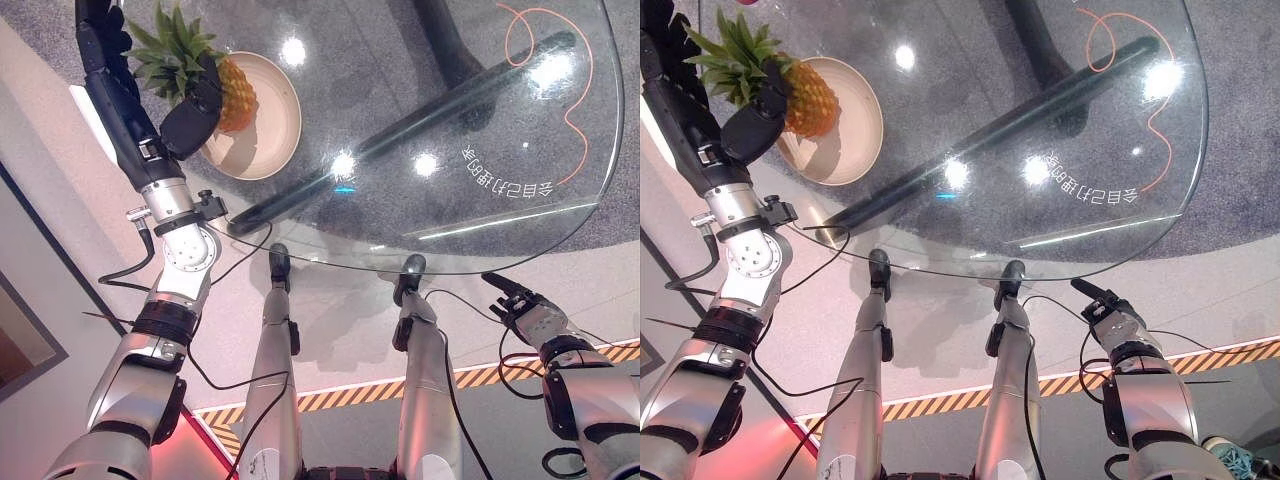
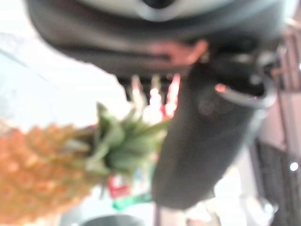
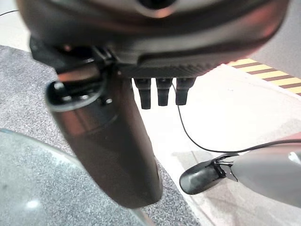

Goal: Pick up the fruit to the plate

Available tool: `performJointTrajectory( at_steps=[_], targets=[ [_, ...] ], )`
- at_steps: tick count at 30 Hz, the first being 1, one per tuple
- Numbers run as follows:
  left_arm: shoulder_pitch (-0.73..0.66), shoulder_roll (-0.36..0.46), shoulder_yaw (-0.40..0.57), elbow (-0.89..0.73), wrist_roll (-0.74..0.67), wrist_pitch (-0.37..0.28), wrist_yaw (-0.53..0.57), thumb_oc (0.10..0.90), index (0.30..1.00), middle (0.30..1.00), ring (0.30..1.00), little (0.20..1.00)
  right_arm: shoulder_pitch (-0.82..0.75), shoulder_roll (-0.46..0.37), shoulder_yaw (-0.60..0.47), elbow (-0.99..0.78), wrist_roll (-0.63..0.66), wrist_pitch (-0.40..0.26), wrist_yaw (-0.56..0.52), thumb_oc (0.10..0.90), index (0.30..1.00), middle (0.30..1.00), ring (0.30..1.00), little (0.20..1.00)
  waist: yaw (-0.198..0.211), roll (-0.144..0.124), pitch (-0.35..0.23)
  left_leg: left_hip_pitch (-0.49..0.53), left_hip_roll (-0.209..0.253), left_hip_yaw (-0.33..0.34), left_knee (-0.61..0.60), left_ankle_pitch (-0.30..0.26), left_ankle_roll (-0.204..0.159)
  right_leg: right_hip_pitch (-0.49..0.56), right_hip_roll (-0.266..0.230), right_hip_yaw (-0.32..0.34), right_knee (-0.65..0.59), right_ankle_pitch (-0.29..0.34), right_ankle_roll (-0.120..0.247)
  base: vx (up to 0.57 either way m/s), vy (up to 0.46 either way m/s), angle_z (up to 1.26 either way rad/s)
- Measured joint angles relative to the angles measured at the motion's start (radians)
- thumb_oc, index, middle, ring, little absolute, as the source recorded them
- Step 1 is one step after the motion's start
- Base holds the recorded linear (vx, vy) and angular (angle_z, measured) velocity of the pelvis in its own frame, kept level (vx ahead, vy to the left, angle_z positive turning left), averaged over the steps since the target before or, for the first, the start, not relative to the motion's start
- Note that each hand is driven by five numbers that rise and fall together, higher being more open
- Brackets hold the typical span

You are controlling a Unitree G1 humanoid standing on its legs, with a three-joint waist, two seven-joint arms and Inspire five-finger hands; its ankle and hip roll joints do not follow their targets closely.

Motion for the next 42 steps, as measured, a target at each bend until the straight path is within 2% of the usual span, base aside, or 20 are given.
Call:
performJointTrajectory(
  at_steps=[6, 9, 11, 13, 17, 19, 22, 25, 26, 27, 28, 33, 35, 39, 42],
  targets=[
    [0.039, 0.000, 0.052, -0.094, 0.000, -0.004, 0.000, 0.800, 0.900, 0.900, 0.900, 0.900, 0.015, 0.000, -0.001, -0.003, 0.000, -0.006, 0.001, 0.800, 0.900, 0.900, 0.900, 0.900, 0.006, 0.000, 0.000, 0.003, 0.000, -0.011, 0.000, 0.002, -0.001, 0.011, -0.001, -0.010, -0.001, -0.001, -0.001, -0.01, -0.007, 0.03],
    [0.051, 0.000, 0.069, -0.157, -0.001, -0.009, 0.000, 0.800, 0.900, 0.900, 0.900, 0.900, 0.036, 0.001, -0.001, -0.003, -0.001, -0.026, 0.011, 0.800, 0.900, 0.900, 0.900, 0.900, 0.023, 0.000, 0.000, 0.013, 0.000, -0.011, 0.000, 0.002, -0.001, 0.020, 0.000, -0.010, -0.001, -0.001, -0.001, 0.00, 0.000, 0.00],
    [0.051, 0.003, 0.074, -0.187, -0.001, -0.008, -0.007, 0.800, 0.900, 0.900, 0.900, 0.900, 0.060, 0.006, -0.001, -0.004, -0.023, -0.064, 0.043, 0.800, 0.900, 0.900, 0.900, 0.900, 0.031, 0.000, 0.000, 0.031, 0.000, -0.011, -0.002, 0.002, -0.001, 0.042, -0.001, -0.011, -0.004, -0.001, -0.001, -0.02, 0.007, 0.01],
    [0.060, 0.012, 0.089, -0.195, 0.001, 0.025, -0.023, 0.800, 0.900, 0.900, 0.900, 0.900, 0.094, 0.024, 0.004, -0.026, -0.072, -0.111, 0.060, 0.800, 0.900, 0.900, 0.900, 0.900, 0.031, 0.000, 0.000, 0.079, -0.001, -0.011, -0.015, 0.003, 0.000, 0.089, -0.002, -0.015, -0.016, 0.000, 0.000, -0.04, 0.048, 0.01],
    [0.137, 0.049, 0.091, -0.157, 0.012, 0.111, -0.044, 0.800, 0.900, 0.900, 0.900, 0.900, 0.186, 0.063, 0.002, -0.070, -0.182, -0.193, 0.090, 0.800, 0.900, 0.900, 0.900, 0.900, 0.027, 0.000, 0.000, 0.228, 0.001, 0.009, -0.062, 0.004, 0.002, 0.238, 0.002, -0.014, -0.083, 0.010, 0.010, 0.03, 0.077, -0.06],
    [0.197, 0.050, 0.093, -0.102, 0.009, 0.126, -0.076, 0.800, 0.900, 0.900, 0.900, 0.900, 0.234, 0.073, 0.001, -0.082, -0.221, -0.218, 0.105, 0.800, 0.900, 0.900, 0.900, 0.900, 0.026, 0.000, 0.000, 0.313, 0.002, 0.022, -0.093, 0.002, 0.005, 0.332, 0.004, -0.016, -0.138, 0.025, 0.016, 0.07, 0.058, -0.08],
    [0.338, 0.044, 0.095, -0.017, -0.024, 0.148, -0.157, 0.800, 0.900, 0.900, 0.900, 0.900, 0.355, 0.086, -0.002, -0.100, -0.281, -0.249, 0.151, 0.800, 0.900, 0.900, 0.900, 0.900, 0.022, 0.001, -0.009, 0.482, 0.000, 0.037, -0.156, -0.009, 0.020, 0.535, 0.005, -0.037, -0.272, 0.051, 0.037, 0.15, 0.110, -0.01],
    [0.451, 0.035, 0.133, 0.077, -0.081, 0.175, -0.238, 0.800, 0.900, 0.900, 0.900, 0.900, 0.445, 0.103, -0.050, -0.087, -0.360, -0.260, 0.162, 0.800, 0.900, 0.900, 0.900, 0.900, 0.026, -0.003, -0.024, 0.581, -0.010, 0.055, -0.201, -0.012, 0.021, 0.665, 0.003, -0.042, -0.387, 0.093, 0.043, 0.23, 0.130, -0.01],
    [0.484, 0.028, 0.147, 0.124, -0.090, 0.183, -0.259, 0.800, 0.900, 0.900, 0.900, 0.900, 0.471, 0.117, -0.062, -0.083, -0.385, -0.261, 0.164, 0.800, 0.900, 0.900, 0.900, 0.900, 0.026, -0.006, -0.038, 0.615, -0.011, 0.062, -0.219, -0.012, 0.018, 0.702, 0.003, -0.044, -0.416, 0.102, 0.046, 0.18, 0.059, -0.03],
    [0.524, 0.012, 0.167, 0.169, -0.098, 0.199, -0.281, 0.800, 0.900, 0.900, 0.900, 0.900, 0.506, 0.134, -0.064, -0.083, -0.410, -0.262, 0.168, 0.800, 0.900, 0.900, 0.900, 0.900, 0.026, -0.008, -0.079, 0.626, -0.012, 0.064, -0.234, -0.013, 0.018, 0.721, 0.004, -0.050, -0.444, 0.110, 0.047, 0.17, 0.049, -0.01],
    [0.548, -0.007, 0.176, 0.218, -0.098, 0.211, -0.296, 0.800, 0.900, 0.900, 0.900, 0.900, 0.534, 0.148, -0.063, -0.077, -0.432, -0.257, 0.171, 0.800, 0.900, 0.900, 0.900, 0.900, 0.025, -0.006, -0.116, 0.636, -0.012, 0.064, -0.243, -0.013, 0.017, 0.731, 0.005, -0.059, -0.450, 0.109, 0.048, 0.13, 0.045, 0.04],
    [0.622, -0.064, 0.173, 0.385, -0.098, 0.288, -0.416, 0.800, 0.900, 0.900, 0.900, 0.900, 0.593, 0.199, -0.062, -0.056, -0.530, -0.215, 0.175, 0.800, 0.900, 0.900, 0.900, 0.900, 0.014, -0.015, -0.224, 0.717, -0.014, 0.081, -0.244, -0.037, 0.017, 0.813, 0.001, -0.066, -0.451, 0.084, 0.052, 0.18, 0.051, 0.02],
    [0.662, -0.087, 0.165, 0.433, -0.095, 0.323, -0.471, 0.800, 0.900, 0.900, 0.900, 0.900, 0.614, 0.211, -0.055, -0.043, -0.559, -0.203, 0.179, 0.800, 0.900, 0.900, 0.900, 0.900, 0.003, -0.018, -0.301, 0.725, -0.009, 0.085, -0.245, -0.046, 0.018, 0.821, 0.004, -0.066, -0.452, 0.076, 0.049, 0.19, 0.048, -0.02],
    [0.712, -0.136, 0.115, 0.564, -0.068, 0.399, -0.577, 0.800, 0.900, 0.900, 0.900, 0.900, 0.667, 0.211, -0.031, -0.033, -0.636, -0.159, 0.185, 0.800, 0.900, 0.900, 0.900, 0.900, -0.006, -0.012, -0.409, 0.773, -0.005, 0.101, -0.252, -0.064, 0.019, 0.862, 0.006, -0.065, -0.456, 0.060, 0.044, 0.14, 0.047, -0.07],
    [0.746, -0.165, 0.088, 0.632, -0.049, 0.437, -0.633, 0.800, 0.900, 0.900, 0.900, 0.900, 0.701, 0.210, 0.000, -0.020, -0.680, -0.142, 0.201, 0.800, 0.900, 0.900, 0.900, 0.900, -0.016, -0.004, -0.457, 0.782, -0.002, 0.101, -0.252, -0.066, 0.018, 0.871, 0.008, -0.066, -0.456, 0.057, 0.044, 0.10, 0.025, -0.02]
  ],
)
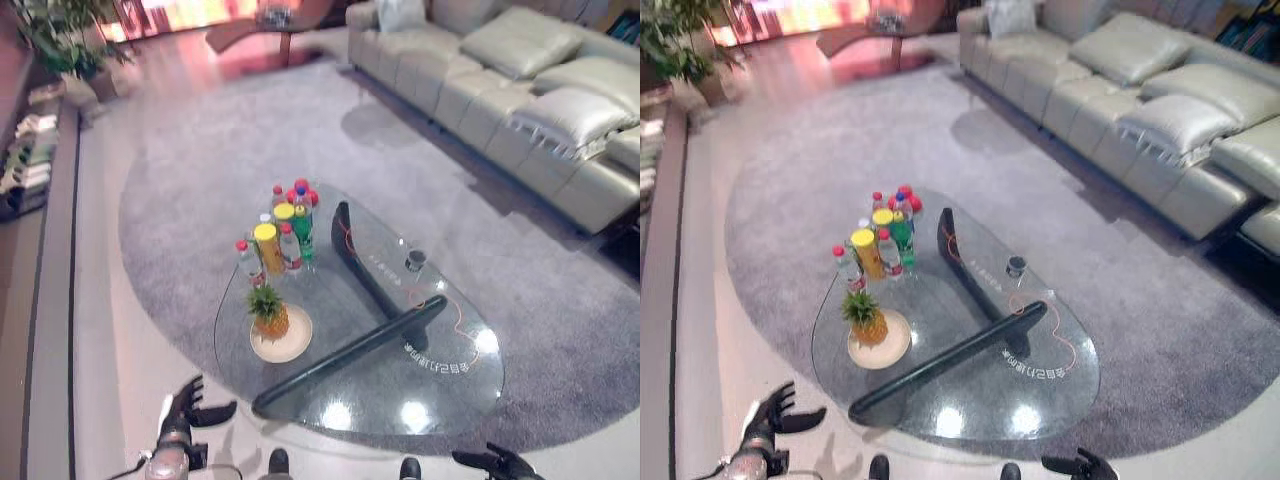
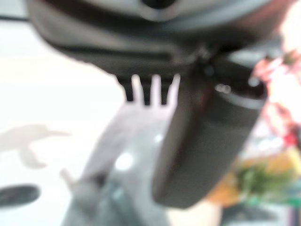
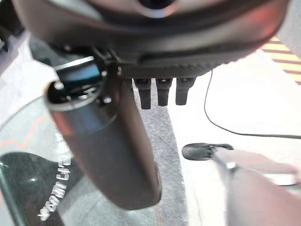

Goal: Pick up the fruit to the plate

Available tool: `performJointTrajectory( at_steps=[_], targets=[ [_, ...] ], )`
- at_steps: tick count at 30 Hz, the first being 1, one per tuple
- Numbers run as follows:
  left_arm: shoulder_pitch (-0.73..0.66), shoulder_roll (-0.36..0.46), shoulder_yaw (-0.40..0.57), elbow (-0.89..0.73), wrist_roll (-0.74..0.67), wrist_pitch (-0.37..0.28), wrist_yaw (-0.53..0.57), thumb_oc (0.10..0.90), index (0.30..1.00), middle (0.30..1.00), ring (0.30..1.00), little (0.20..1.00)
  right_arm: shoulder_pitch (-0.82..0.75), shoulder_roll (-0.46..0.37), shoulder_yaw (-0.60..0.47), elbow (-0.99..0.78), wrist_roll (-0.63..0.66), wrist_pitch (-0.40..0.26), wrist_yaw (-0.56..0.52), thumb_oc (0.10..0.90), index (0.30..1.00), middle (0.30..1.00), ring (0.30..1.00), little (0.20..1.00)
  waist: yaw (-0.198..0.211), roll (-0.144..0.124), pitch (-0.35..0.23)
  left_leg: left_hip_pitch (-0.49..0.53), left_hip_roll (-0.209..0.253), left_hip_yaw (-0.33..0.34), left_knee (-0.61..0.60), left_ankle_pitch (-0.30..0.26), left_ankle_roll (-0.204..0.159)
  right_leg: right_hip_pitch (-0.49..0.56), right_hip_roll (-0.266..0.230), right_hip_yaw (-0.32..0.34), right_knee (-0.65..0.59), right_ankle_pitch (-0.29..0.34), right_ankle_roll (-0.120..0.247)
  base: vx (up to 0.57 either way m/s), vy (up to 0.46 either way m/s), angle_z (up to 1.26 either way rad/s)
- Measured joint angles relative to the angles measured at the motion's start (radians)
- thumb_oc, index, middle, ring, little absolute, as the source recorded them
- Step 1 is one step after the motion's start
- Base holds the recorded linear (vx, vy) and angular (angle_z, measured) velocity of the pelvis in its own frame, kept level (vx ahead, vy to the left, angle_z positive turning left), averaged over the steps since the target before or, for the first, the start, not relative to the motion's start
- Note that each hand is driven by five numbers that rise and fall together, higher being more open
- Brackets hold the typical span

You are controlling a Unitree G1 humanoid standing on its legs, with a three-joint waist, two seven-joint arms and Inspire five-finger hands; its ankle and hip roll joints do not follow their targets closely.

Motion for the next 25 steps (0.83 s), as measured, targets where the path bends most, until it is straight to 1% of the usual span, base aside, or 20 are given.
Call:
performJointTrajectory(
  at_steps=[3, 4, 6, 10, 12, 15, 18, 25],
  targets=[
    [0.028, -0.023, -0.007, 0.037, 0.019, 0.025, -0.058, 0.800, 0.900, 0.900, 0.900, 0.900, 0.024, 0.001, 0.028, 0.002, -0.046, 0.014, 0.017, 0.800, 0.900, 0.900, 0.900, 0.900, -0.010, 0.008, -0.010, 0.008, 0.001, 0.001, 0.000, 0.000, 0.000, 0.007, 0.001, 0.000, 0.000, 0.001, -0.001, 0.05, 0.007, 0.00],
    [0.037, -0.037, -0.009, 0.060, 0.033, 0.049, -0.095, 0.800, 0.900, 0.900, 0.900, 0.900, 0.038, 0.002, 0.041, 0.004, -0.069, 0.018, 0.027, 0.800, 0.900, 0.900, 0.900, 0.900, -0.011, 0.013, -0.013, 0.015, 0.002, 0.003, 0.000, 0.000, 0.000, 0.013, 0.001, 0.000, 0.000, 0.000, -0.001, 0.00, 0.000, 0.00],
    [0.046, -0.045, -0.034, 0.071, 0.041, 0.059, -0.123, 0.800, 0.900, 0.900, 0.900, 0.900, 0.044, 0.007, 0.046, 0.014, -0.090, 0.024, 0.035, 0.800, 0.900, 0.900, 0.900, 0.900, -0.011, 0.017, -0.016, 0.017, 0.006, 0.003, 0.000, 0.000, 0.000, 0.015, 0.002, 0.000, 0.000, 0.000, -0.001, 0.02, -0.001, 0.00],
    [0.046, -0.063, -0.064, 0.092, 0.061, 0.123, -0.187, 0.800, 0.900, 0.900, 0.900, 0.900, 0.045, 0.024, 0.072, 0.020, -0.114, 0.035, 0.039, 0.800, 0.900, 0.900, 0.900, 0.900, -0.010, 0.024, -0.020, 0.027, 0.010, 0.003, 0.000, 0.000, -0.001, 0.025, 0.007, -0.001, 0.000, -0.001, -0.004, 0.00, 0.000, 0.00],
    [0.046, -0.062, -0.062, 0.094, 0.062, 0.144, -0.195, 0.800, 0.900, 0.900, 0.900, 0.900, 0.045, 0.028, 0.075, 0.020, -0.125, 0.034, 0.039, 0.800, 0.900, 0.900, 0.900, 0.900, -0.010, 0.026, -0.023, 0.033, 0.012, 0.002, 0.000, -0.002, -0.003, 0.034, 0.009, -0.001, 0.000, -0.004, -0.004, 0.00, 0.000, 0.00],
    [0.030, -0.062, -0.061, 0.106, 0.063, 0.197, -0.212, 0.800, 0.900, 0.900, 0.900, 0.900, 0.038, 0.022, 0.096, 0.019, -0.146, 0.034, 0.039, 0.800, 0.900, 0.900, 0.900, 0.900, -0.011, 0.032, -0.037, 0.033, 0.016, 0.002, 0.000, -0.002, -0.004, 0.034, 0.012, -0.001, 0.000, -0.005, -0.005, 0.00, 0.000, 0.00],
    [0.021, -0.062, -0.061, 0.109, 0.063, 0.229, -0.218, 0.800, 0.900, 0.900, 0.900, 0.900, 0.038, 0.021, 0.098, 0.019, -0.162, 0.034, 0.039, 0.800, 0.900, 0.900, 0.900, 0.900, -0.013, 0.037, -0.045, 0.035, 0.015, 0.002, 0.000, -0.003, -0.005, 0.034, 0.013, -0.001, 0.000, -0.005, -0.005, 0.00, 0.000, 0.00],
    [0.016, -0.062, -0.061, 0.109, 0.062, 0.244, -0.224, 0.800, 0.900, 0.900, 0.900, 0.900, 0.036, 0.019, 0.111, 0.019, -0.184, 0.034, 0.039, 0.800, 0.900, 0.900, 0.900, 0.900, -0.012, 0.037, -0.047, 0.035, 0.014, 0.002, 0.000, -0.003, -0.005, 0.035, 0.013, -0.001, 0.000, -0.005, -0.005, 0.00, 0.000, 0.00]
  ],
)
